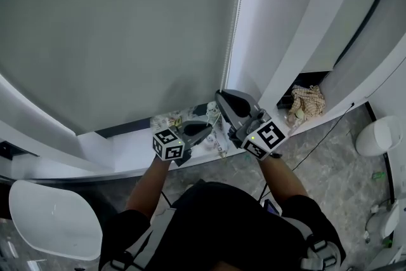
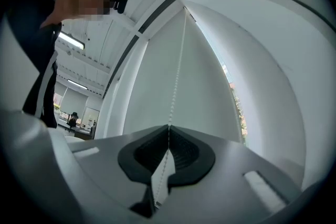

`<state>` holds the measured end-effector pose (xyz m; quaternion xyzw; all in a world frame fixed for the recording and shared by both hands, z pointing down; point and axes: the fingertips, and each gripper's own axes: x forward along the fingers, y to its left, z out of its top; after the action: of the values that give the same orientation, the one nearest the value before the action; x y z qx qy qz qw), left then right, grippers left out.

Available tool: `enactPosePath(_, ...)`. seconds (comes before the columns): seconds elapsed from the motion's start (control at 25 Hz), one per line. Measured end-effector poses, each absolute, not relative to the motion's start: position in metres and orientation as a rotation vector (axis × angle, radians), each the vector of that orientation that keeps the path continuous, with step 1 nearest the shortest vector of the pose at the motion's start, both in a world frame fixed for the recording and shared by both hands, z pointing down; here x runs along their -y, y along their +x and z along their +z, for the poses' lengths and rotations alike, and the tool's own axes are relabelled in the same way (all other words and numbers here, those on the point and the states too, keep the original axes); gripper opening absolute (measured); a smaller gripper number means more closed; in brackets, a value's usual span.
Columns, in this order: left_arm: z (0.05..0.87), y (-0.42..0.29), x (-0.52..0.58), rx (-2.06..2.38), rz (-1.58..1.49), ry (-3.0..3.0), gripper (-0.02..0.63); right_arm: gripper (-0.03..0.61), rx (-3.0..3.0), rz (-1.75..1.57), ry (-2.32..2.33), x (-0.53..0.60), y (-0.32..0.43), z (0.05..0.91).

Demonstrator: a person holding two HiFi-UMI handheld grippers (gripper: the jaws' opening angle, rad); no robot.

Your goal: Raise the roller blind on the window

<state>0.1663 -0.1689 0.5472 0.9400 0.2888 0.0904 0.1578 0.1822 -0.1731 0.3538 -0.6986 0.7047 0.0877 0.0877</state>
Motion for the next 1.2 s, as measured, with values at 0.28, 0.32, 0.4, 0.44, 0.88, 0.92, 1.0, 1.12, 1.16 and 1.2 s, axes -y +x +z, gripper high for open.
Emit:
enactPosePath(0.28, 0.518, 0.145, 0.159, -0.976, 0.214, 2.693, 0.164, 0.006, -2.202, 0.337, -2.128, 0.167, 0.165, 0.359)
enactPosePath(0.32, 0.492, 0.144, 0.169, -0.972, 0.134, 2.71, 0.17, 0.006, -2.212, 0.347, -2.128, 0.167, 0.165, 0.357)
enactPosePath(0.4, 0.424, 0.145, 0.192, -0.954, -0.068, 2.758, 0.176, 0.006, -2.21, 0.321, -2.115, 0.166, 0.166, 0.357)
enactPosePath(0.44, 0.387, 0.147, 0.201, -0.954, -0.172, 2.777, 0.176, 0.006, -2.202, 0.306, -2.109, 0.166, 0.167, 0.358)
enactPosePath(0.88, 0.171, 0.213, 0.172, -1.165, -0.601, 2.547, 0.175, 0.006, -2.216, 0.254, -2.088, 0.164, 0.169, 0.361)
enactPosePath(0.92, 0.165, 0.208, 0.169, -1.188, -0.62, 2.536, 0.175, 0.006, -2.213, 0.248, -2.092, 0.165, 0.166, 0.362)
enactPosePath(1.0, 0.156, 0.201, 0.163, -1.226, -0.653, 2.516, 0.137, 0.006, -2.207, 0.257, -2.087, 0.167, 0.164, 0.36)
enactPosePath(1.12, 0.156, 0.201, 0.166, -1.174, -0.665, 2.557, 0.015, 0.006, -2.209, 0.275, -2.088, 0.168, 0.163, 0.359)
enactPosePath(1.16, 0.156, 0.201, 0.167, -1.161, -0.665, 2.562, 0.015, 0.006, -2.208, 0.289, -2.086, 0.167, 0.163, 0.357)
enactPosePath(1.2, 0.155, 0.201, 0.167, -1.155, -0.668, 2.564, 0.014, 0.006, -2.206, 0.307, -2.078, 0.167, 0.163, 0.354)
